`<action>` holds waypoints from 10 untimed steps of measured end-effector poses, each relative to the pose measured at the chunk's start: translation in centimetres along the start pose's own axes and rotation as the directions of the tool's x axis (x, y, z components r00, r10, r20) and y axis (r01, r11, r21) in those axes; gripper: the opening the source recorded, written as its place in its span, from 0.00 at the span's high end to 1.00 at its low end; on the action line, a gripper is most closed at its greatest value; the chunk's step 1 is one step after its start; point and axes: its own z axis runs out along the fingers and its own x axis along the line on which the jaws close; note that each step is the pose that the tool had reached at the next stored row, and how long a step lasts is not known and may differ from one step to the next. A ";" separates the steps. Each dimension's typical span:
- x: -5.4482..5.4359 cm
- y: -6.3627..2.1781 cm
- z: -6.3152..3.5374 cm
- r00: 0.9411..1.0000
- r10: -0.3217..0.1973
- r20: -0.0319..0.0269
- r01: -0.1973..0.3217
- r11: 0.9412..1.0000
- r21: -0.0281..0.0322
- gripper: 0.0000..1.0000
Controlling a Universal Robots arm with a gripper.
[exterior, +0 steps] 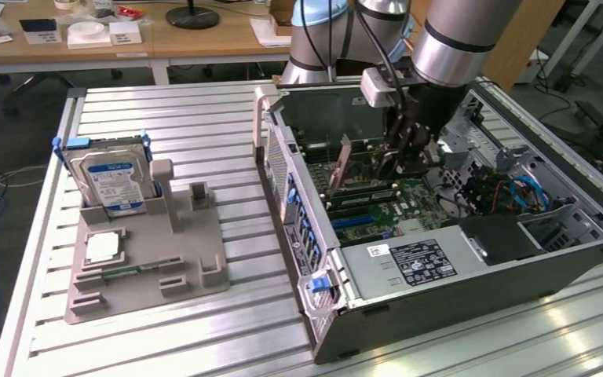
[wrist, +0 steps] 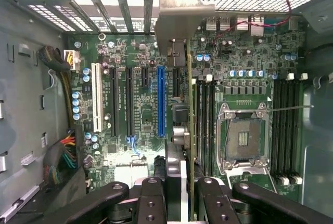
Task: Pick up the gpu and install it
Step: 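Insert the gpu into the slot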
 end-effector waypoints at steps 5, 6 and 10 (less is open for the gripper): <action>0.1 0.19 0.73 1.000 0.000 -0.001 0.000 1.000 0.000 0.72; 0.1 0.22 0.84 1.000 0.000 -0.001 0.000 1.000 0.000 0.72; 0.2 0.25 1.49 1.000 0.000 -0.001 0.000 1.000 0.000 0.72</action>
